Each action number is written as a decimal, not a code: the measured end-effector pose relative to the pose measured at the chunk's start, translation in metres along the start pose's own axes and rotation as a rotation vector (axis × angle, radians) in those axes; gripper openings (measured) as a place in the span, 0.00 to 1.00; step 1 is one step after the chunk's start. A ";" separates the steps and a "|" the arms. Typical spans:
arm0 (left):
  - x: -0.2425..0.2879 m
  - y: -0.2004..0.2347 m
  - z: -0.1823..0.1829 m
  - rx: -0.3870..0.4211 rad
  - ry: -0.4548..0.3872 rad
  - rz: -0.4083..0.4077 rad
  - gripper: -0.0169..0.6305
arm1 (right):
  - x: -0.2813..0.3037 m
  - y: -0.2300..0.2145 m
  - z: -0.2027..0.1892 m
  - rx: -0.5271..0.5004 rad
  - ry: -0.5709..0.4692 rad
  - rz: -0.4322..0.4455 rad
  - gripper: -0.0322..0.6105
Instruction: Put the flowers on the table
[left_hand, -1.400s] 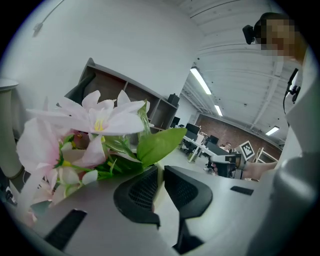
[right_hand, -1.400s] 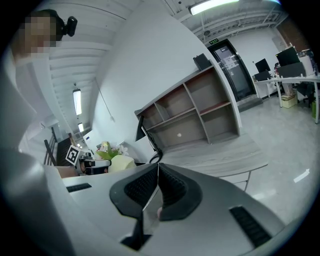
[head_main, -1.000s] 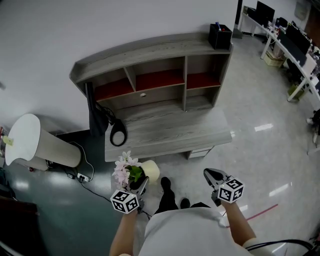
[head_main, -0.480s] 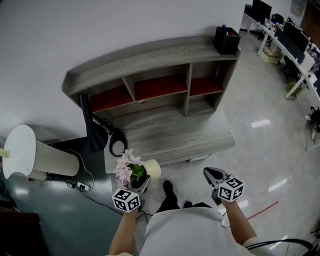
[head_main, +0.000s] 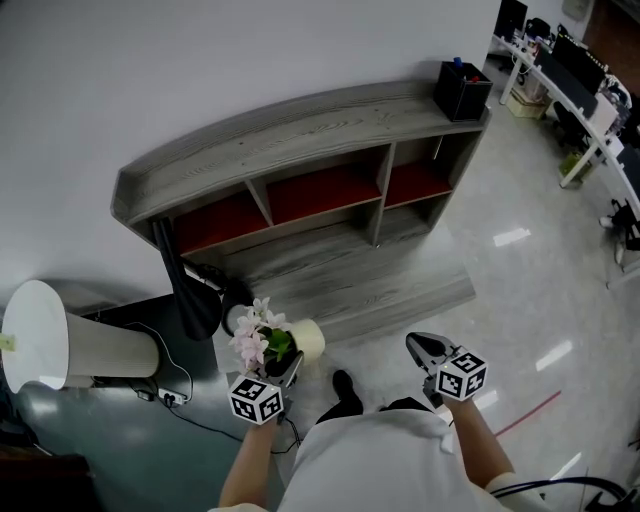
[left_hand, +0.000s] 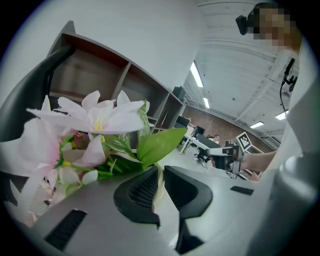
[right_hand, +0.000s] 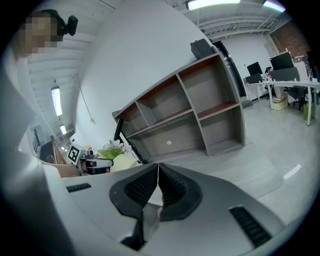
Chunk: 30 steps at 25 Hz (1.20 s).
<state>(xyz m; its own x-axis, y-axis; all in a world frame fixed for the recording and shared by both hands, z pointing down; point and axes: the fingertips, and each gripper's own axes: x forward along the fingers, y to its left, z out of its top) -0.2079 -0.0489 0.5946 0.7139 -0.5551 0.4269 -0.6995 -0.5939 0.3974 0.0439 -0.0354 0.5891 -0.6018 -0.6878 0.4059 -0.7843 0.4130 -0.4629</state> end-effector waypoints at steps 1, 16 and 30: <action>0.001 0.004 0.002 0.001 0.003 -0.007 0.11 | 0.004 0.002 0.002 0.001 -0.001 -0.003 0.08; 0.020 0.032 0.013 -0.001 0.036 -0.065 0.11 | 0.036 0.007 0.014 0.013 0.001 -0.043 0.08; 0.062 0.028 0.014 -0.027 0.065 0.009 0.11 | 0.051 -0.036 0.041 -0.016 0.058 0.032 0.08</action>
<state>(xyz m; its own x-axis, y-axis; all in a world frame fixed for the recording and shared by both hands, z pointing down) -0.1830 -0.1077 0.6209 0.7042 -0.5208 0.4825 -0.7074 -0.5724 0.4146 0.0472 -0.1098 0.5945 -0.6339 -0.6383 0.4367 -0.7666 0.4437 -0.4641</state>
